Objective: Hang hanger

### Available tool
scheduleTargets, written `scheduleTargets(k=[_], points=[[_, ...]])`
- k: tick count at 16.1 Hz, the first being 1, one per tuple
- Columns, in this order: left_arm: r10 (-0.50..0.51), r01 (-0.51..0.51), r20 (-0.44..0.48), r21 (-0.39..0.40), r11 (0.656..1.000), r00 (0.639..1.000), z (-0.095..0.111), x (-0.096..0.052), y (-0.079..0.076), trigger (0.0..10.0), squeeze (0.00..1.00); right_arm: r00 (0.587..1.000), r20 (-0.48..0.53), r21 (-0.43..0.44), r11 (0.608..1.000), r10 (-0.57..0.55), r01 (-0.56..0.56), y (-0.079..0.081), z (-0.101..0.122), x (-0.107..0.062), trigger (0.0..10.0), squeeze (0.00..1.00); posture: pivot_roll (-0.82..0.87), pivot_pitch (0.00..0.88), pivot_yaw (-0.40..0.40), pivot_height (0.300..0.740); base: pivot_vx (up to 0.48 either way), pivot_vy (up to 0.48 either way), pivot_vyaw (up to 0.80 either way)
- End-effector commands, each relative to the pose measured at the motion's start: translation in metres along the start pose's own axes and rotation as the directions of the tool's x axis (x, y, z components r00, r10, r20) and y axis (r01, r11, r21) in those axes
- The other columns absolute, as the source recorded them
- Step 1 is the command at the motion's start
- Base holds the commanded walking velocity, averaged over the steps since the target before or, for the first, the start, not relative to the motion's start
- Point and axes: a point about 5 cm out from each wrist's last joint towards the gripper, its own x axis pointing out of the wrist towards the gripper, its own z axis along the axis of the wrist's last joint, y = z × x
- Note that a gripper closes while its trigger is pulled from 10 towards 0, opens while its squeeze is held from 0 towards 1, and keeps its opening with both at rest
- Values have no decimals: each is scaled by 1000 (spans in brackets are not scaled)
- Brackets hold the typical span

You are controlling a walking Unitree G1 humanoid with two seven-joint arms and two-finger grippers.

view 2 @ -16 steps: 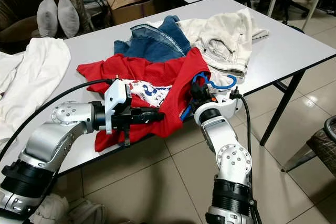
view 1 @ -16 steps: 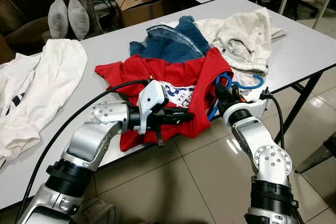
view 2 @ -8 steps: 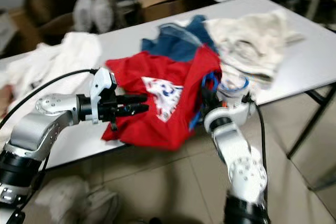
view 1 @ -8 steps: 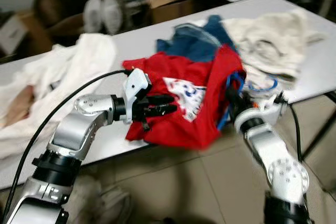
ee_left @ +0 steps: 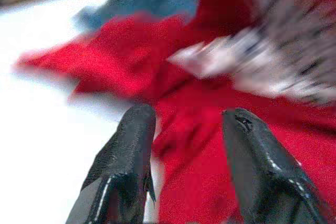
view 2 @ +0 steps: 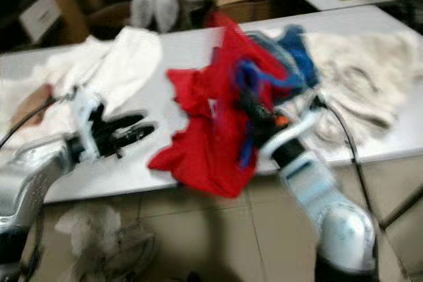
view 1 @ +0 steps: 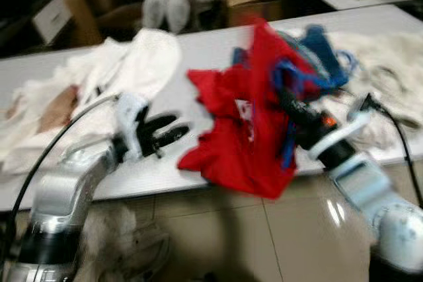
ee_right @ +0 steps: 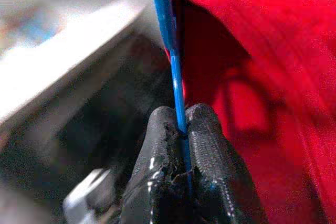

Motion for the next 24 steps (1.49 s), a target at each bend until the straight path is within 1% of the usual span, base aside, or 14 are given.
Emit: scheduleTargets(k=[1,3,4,5,6,7,9,10,13,16,18,20,22,24], points=[[22,-22,8,7,1000,1000,2,2,-5,10000,1000,996,-60,-56,996,63,-66,11,0,-3,10000,0,-138,0,138,740,0,0,800],[55,-55,18,-13,998,998,-1,7,-8,10000,1000,987,-141,-123,988,77,-95,16,-5,-11,10000,0,-154,0,155,740,0,0,800],[75,-75,14,-18,997,997,-2,8,-8,10000,949,983,-162,-136,985,83,-105,18,-6,-14,10000,0,-154,0,155,740,0,0,800],[125,-124,8,-10,992,992,-3,15,-7,10000,745,977,-190,-148,981,99,-129,20,-9,-20,10000,0,-148,0,155,740,0,0,800],[170,-170,8,29,985,985,0,20,-9,10000,153,966,-232,-159,976,110,-150,20,-13,-28,10000,0,-129,0,147,740,0,0,800],[178,-179,5,41,983,984,0,20,-11,10000,0,962,-249,-157,975,113,-155,20,-14,-30,10000,0,-117,0,141,740,0,0,800],[162,-162,-4,-20,987,987,-9,9,-16,10000,0,942,-324,-159,976,92,-150,13,-24,-39,10000,0,-100,0,135,740,0,0,800],[141,-141,1,0,990,990,-11,6,-19,10000,0,935,-342,-159,975,91,-153,12,-26,-42,10000,0,-98,0,136,740,0,0,800],[114,-114,1,7,993,993,-11,13,-21,10000,0,935,-345,-155,978,81,-141,13,-31,-42,10000,0,-134,0,161,740,0,0,800],[82,-82,6,5,997,997,-9,31,-28,10000,0,936,-349,-169,980,45,-110,14,-37,-51,10000,0,-164,0,183,740,0,0,800],[132,-132,2,46,990,991,-10,31,-28,10000,0,936,-350,-158,984,22,-83,10,-41,-57,10000,0,-145,0,159,740,0,0,800],[173,-174,8,53,983,985,-10,26,-28,10000,0,931,-366,-138,988,16,-71,6,-46,-59,10000,0,-116,0,128,740,0,0,800],[174,-171,-21,91,981,985,-19,10,-27,10000,0,906,-421,-115,990,30,-86,3,-58,-56,10000,0,-115,0,119,740,0,0,800],[171,-168,-27,106,980,985,-20,10,-26,10000,0,904,-426,-116,990,25,-82,3,-59,-58,10000,0,-121,0,121,740,0,0,800]])
